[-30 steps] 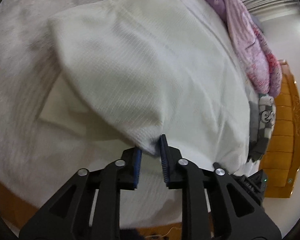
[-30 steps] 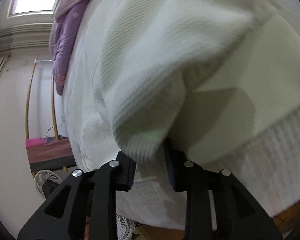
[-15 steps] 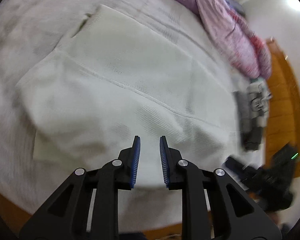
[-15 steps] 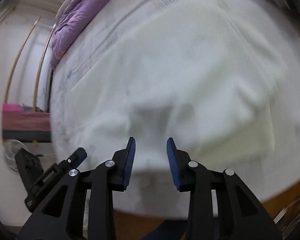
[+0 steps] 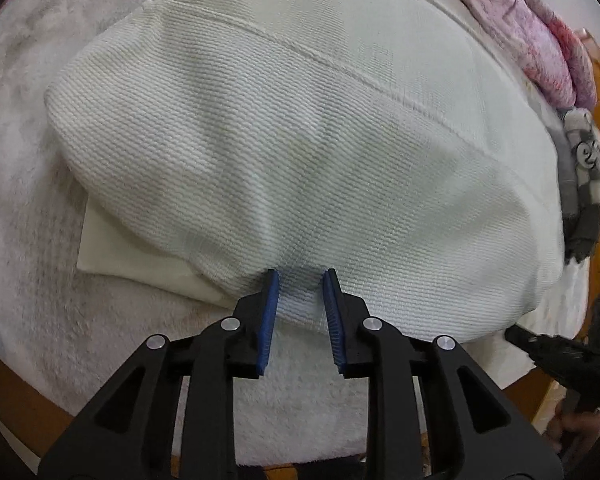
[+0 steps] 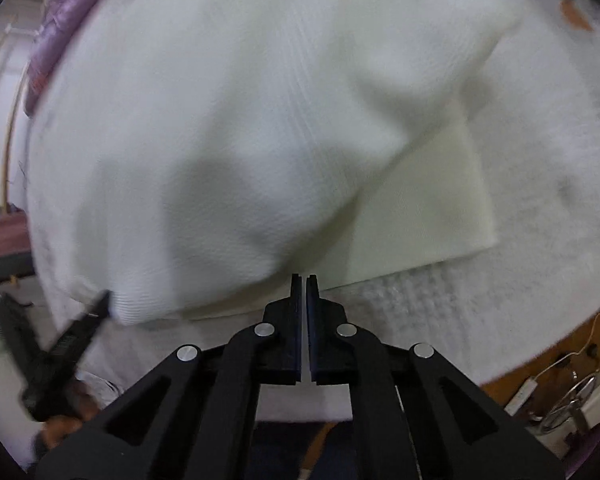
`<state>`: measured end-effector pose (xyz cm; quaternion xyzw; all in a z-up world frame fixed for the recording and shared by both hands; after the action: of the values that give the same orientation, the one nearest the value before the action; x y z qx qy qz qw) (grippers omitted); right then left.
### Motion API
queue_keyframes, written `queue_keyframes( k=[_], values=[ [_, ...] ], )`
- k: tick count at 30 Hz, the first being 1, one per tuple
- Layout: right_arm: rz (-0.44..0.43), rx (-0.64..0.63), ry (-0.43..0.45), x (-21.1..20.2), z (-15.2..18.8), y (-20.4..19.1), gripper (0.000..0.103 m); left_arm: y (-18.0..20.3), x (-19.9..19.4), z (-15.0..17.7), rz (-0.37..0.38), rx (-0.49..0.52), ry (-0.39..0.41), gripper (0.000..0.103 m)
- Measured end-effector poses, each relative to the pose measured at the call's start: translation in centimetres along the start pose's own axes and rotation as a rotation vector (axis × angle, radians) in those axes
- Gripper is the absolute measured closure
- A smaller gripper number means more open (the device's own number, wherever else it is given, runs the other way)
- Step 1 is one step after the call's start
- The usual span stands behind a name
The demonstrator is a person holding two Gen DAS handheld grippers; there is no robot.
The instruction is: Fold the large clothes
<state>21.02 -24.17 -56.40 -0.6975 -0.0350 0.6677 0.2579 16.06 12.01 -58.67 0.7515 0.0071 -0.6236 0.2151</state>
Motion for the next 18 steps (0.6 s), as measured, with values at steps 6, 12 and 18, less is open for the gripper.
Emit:
queue_keyframes(
  k=[6,12,18],
  values=[
    [0.102,0.173,0.234,-5.4,-4.4,3.6,0.055,-2.2,-3.9,-0.7,0.086,-0.122,0.094,0.063],
    [-0.017,0.353,0.175,-1.2,-7.1,7.9,0.078,-5.6,-1.9,-1.6,-0.016,-0.247,0.045,0.053],
    [-0.009,0.33,0.182,-1.4,-5.9,9.2,0.097,-5.0,-0.4,-1.6,-0.082,-0.182,-0.006,0.051]
  ],
)
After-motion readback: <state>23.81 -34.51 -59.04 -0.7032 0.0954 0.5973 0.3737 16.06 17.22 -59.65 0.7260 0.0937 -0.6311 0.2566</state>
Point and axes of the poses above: each gripper's, at about its wrist camera, not at the fingertips, and x roughly the way its jaws point, y to its right, z to its underside, the point moved 1 cm from there along x, roughly the way its jaws point, and after that the axes turned 2 degrees about y, right-handed, at the moved point
